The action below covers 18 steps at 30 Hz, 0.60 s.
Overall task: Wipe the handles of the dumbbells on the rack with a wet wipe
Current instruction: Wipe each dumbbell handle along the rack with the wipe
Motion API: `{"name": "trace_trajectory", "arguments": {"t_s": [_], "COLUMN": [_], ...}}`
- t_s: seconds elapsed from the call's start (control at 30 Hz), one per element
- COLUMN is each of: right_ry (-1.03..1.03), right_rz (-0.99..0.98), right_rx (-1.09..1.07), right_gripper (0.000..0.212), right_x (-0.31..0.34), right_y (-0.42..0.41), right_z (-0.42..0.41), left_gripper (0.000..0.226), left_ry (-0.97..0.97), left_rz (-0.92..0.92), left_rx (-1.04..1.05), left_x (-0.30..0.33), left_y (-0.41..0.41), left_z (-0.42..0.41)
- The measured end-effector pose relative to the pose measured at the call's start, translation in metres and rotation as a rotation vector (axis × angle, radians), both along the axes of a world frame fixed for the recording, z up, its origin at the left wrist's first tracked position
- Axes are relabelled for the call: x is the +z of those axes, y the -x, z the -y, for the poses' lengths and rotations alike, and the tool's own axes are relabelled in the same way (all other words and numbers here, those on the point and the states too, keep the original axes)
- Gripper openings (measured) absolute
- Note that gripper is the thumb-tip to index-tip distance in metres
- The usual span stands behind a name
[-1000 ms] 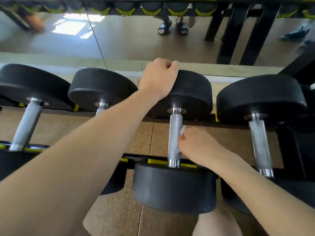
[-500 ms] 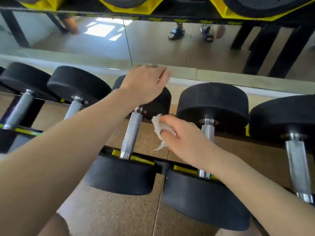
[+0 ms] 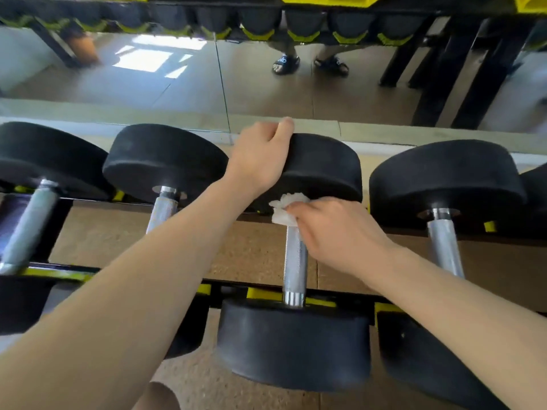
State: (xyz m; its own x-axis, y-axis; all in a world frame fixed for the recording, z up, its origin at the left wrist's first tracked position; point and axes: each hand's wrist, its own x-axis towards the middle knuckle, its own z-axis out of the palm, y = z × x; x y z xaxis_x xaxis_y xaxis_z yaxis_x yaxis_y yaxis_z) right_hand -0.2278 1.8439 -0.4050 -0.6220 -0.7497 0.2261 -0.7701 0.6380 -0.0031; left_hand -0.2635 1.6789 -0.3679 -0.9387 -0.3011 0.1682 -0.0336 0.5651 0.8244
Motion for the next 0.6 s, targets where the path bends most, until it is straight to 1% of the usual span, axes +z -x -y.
{"name": "trace_trajectory", "arguments": {"t_s": [0.13, 0.2, 0.23, 0.27, 0.33, 0.37, 0.4, 0.43, 0.47, 0.5, 0.53, 0.57, 0.6], "right_ry": [0.073, 0.161, 0.256, 0.416, 0.846, 1.031, 1.154, 1.218, 1.246, 1.247, 1.214, 1.118, 0.963], "right_rz": [0.026, 0.106, 0.247, 0.5, 1.124, 1.331, 1.433, 1.459, 1.442, 1.374, 1.263, 1.098, 0.889], "right_rx": [-0.118, -0.248, -0.34, -0.459, -0.7, -0.771, -0.815, -0.848, -0.863, -0.859, -0.834, -0.762, -0.64], "right_gripper": [0.031, 0.026, 0.025, 0.025, 0.024, 0.022, 0.021, 0.022, 0.021, 0.02, 0.018, 0.019, 0.024], "right_x": [-0.004, -0.007, -0.007, -0.007, -0.008, -0.009, -0.009, -0.008, -0.006, -0.002, 0.002, 0.006, 0.01], "right_y": [-0.009, -0.014, -0.013, -0.01, -0.003, 0.0, 0.002, 0.004, 0.004, 0.002, -0.002, -0.006, -0.01], "right_z": [-0.011, -0.013, -0.012, -0.01, 0.0, 0.006, 0.01, 0.014, 0.017, 0.019, 0.02, 0.021, 0.02], "left_gripper": [0.057, 0.061, 0.065, 0.067, 0.062, 0.057, 0.053, 0.05, 0.049, 0.049, 0.049, 0.05, 0.05], "left_ry": [0.065, 0.061, 0.061, 0.056, 0.047, 0.05, 0.054, 0.059, 0.066, 0.069, 0.067, 0.065, 0.058], "left_rz": [-0.036, -0.04, -0.043, -0.048, -0.063, -0.072, -0.078, -0.075, -0.071, -0.072, -0.073, -0.075, -0.074], "left_rx": [-0.032, -0.042, -0.039, -0.036, -0.025, -0.017, -0.009, -0.001, 0.008, 0.015, 0.016, 0.022, 0.025], "left_x": [-0.002, -0.005, -0.005, -0.006, -0.005, -0.004, -0.003, -0.001, 0.0, 0.001, 0.001, 0.002, 0.002], "left_y": [-0.001, 0.0, 0.0, 0.0, -0.001, -0.002, -0.003, -0.004, -0.006, -0.007, -0.007, -0.007, -0.007], "left_z": [0.001, 0.001, 0.001, 0.001, 0.0, -0.001, -0.002, -0.003, -0.003, -0.003, -0.004, -0.003, -0.004]}}
